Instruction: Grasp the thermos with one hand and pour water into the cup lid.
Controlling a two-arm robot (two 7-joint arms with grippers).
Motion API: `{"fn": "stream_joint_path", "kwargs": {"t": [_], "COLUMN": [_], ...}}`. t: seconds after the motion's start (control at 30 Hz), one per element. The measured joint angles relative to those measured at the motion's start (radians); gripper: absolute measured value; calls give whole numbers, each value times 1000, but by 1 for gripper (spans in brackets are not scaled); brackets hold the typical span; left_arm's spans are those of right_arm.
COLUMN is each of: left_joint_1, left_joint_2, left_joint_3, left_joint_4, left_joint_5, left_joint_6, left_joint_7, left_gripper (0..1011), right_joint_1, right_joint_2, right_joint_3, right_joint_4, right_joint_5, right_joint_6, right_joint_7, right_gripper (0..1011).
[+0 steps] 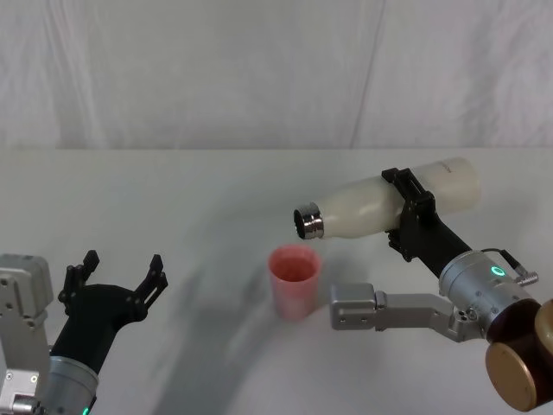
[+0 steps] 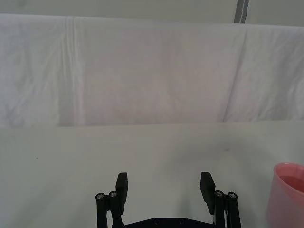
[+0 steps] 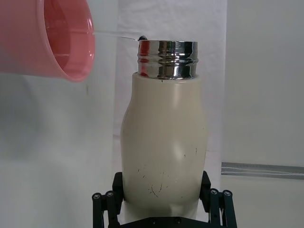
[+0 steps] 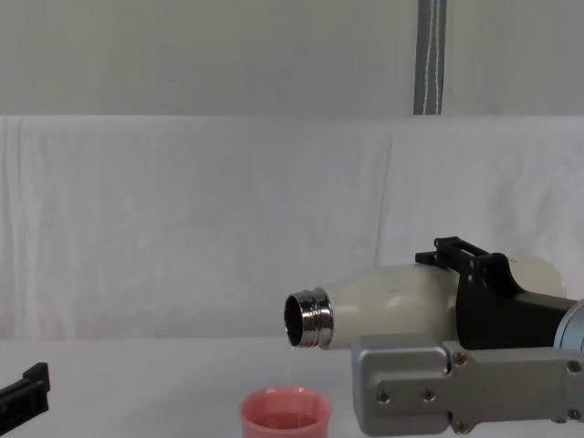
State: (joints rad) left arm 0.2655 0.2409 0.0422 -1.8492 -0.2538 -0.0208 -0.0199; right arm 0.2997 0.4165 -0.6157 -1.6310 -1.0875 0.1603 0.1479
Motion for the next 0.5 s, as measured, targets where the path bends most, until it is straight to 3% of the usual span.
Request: {"fn": "stream_joint_path", "kwargs": {"t": [0.5], "left_joint_1": [0], "left_joint_2": [0], "left_joint_3": [0], "left_joint_4": [0], "left_joint_5": [0], "left_joint_6": [0], "left_joint_7": [0], "left_gripper": [1001], "right_joint_1": [5], "right_joint_2": [0], "right_joint_3": [1], "right_joint_4": [-1], "right_joint_5": [-3], "right_joint_6": [1], "right_joint_7": [5], "right_gripper": [955]}}
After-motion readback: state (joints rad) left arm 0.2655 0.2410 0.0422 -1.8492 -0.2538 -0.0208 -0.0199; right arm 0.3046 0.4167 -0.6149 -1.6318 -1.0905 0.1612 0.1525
